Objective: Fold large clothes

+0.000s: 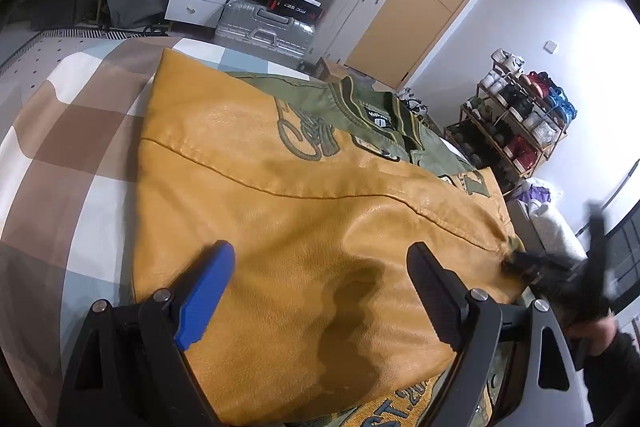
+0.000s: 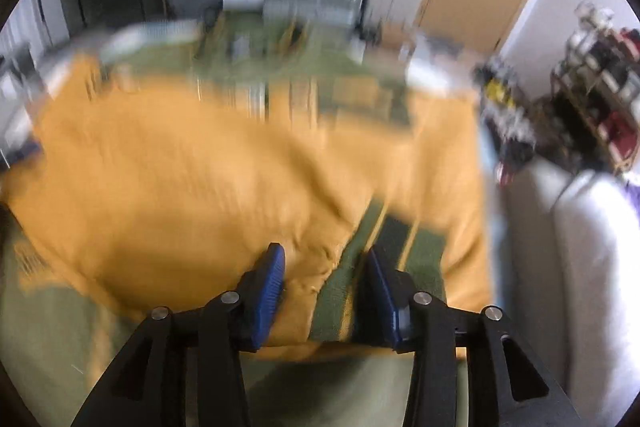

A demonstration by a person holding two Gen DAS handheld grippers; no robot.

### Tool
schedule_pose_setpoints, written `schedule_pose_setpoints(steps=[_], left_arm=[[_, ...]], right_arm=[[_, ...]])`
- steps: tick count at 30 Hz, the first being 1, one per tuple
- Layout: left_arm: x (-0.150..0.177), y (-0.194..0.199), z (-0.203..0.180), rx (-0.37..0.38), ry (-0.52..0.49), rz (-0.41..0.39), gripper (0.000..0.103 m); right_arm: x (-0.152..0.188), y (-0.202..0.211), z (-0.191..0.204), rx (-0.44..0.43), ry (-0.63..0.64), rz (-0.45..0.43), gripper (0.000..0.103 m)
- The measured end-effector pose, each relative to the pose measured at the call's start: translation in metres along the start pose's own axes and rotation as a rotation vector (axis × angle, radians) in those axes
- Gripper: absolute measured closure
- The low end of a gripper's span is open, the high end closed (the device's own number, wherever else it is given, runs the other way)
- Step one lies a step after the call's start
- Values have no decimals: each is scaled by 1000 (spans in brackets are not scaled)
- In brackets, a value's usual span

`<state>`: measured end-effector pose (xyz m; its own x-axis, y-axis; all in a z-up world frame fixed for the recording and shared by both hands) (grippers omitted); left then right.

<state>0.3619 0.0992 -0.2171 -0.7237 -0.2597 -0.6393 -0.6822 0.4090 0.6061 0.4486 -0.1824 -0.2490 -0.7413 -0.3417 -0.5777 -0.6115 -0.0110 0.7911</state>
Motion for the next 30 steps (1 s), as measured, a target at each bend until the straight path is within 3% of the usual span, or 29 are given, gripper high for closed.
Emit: schedule_pose_setpoints(steps=[1, 4, 8, 10, 13, 14, 17, 19, 22, 24, 30], left_arm=[[0, 0, 0, -2, -1, 0, 19], [0, 2, 1, 2, 3, -2, 19], [1, 3, 0, -9, -4, 2, 19], [1, 3, -2, -17, -11, 3, 19], [3, 3, -2, -24, -20, 5, 19], [3, 3, -2, -32, -26, 8, 19], [4, 2, -4, -50, -43, 13, 18], [5, 0, -4, -65, -57, 21, 17], [7, -1, -4, -85, -73, 25, 16], [7, -1, -4, -98, -82, 27, 16], [6, 5, -15, -203, -152, 47, 15]], right_arm=[[1, 4, 0, 4, 11, -45, 60], [-4, 10, -1, -7, -10, -43, 59], [-19, 44, 5, -132, -80, -170, 57], [-15, 43, 11, -164, -82, -174, 53], [0, 12, 19, -121, -79, -110, 46], [-2, 13, 22, -99, -53, -147, 44], [-8, 15, 26, -57, -40, -132, 42], [-12, 35, 24, -132, -120, -190, 43], [-10, 77, 19, -360, -253, -358, 44], [1, 89, 11, -429, -333, -444, 42], [27, 69, -18, -683, -595, -466, 45]])
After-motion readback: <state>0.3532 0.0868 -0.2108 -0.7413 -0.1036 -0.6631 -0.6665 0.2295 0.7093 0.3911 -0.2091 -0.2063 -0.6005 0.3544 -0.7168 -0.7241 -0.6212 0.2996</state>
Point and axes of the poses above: each gripper's, at about its wrist camera, not at the fingertips, and y roughly against the way its jaws point, z to its left, x to its underside, the point moved 8 cm from there along -y, roughly the way its jaws point, and after that the axes turned 3 degrees about -z, right-handed, at the moved point
